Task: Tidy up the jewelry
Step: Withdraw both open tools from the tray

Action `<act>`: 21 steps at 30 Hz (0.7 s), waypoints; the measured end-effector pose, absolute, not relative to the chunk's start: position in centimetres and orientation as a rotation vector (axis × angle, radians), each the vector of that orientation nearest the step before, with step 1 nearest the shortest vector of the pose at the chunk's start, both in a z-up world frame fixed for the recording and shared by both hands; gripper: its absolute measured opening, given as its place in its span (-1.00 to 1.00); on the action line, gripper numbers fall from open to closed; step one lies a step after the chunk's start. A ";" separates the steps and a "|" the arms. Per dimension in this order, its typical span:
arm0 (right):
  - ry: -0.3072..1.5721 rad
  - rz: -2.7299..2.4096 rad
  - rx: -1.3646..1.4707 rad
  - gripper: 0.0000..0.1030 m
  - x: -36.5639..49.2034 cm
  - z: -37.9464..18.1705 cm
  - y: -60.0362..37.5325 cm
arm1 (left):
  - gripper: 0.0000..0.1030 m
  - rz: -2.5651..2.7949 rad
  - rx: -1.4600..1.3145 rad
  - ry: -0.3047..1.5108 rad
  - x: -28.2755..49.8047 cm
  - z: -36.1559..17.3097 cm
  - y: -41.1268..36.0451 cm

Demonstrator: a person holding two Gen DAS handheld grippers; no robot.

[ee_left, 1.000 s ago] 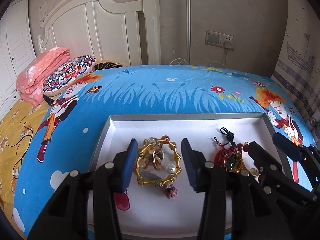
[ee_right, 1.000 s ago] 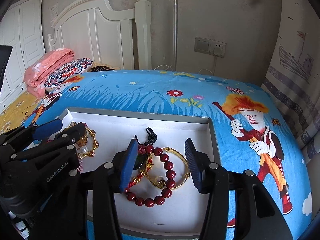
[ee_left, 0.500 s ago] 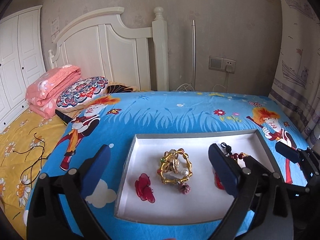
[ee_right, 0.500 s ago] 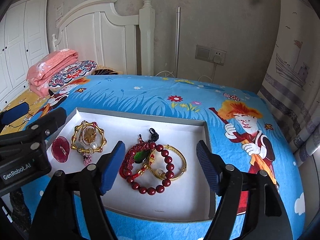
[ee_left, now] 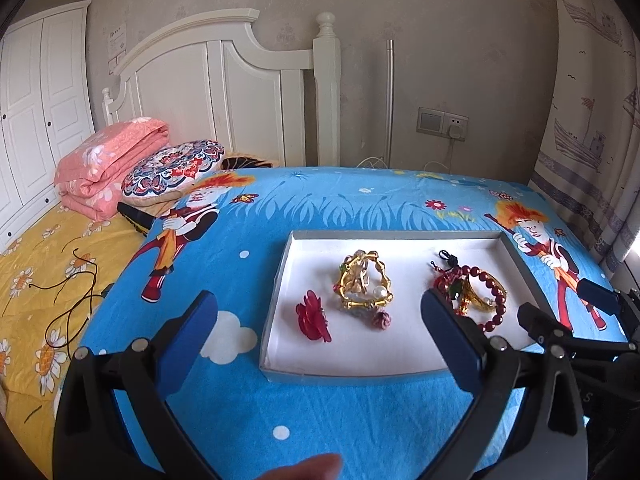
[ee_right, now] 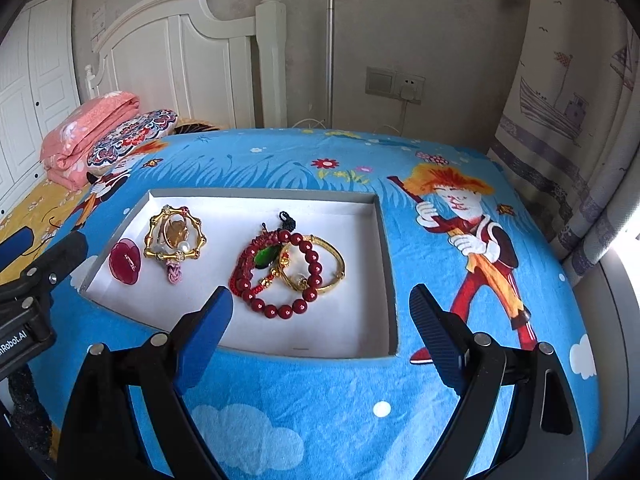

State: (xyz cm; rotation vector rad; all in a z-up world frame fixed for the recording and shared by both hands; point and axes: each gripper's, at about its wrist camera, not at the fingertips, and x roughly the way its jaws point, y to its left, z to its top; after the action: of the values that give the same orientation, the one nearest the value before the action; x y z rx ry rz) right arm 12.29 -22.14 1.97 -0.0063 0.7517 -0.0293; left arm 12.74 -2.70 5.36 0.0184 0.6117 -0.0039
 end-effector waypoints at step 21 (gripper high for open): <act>0.719 -0.032 0.006 0.64 10.4 2.9 -22.1 | 0.91 0.002 0.029 0.636 11.5 3.9 -3.1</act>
State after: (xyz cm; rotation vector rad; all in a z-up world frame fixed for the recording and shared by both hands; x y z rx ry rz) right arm 10.36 -22.06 2.89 0.0056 0.7190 -0.0316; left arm 11.52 -3.07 3.91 0.0290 0.6360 0.0018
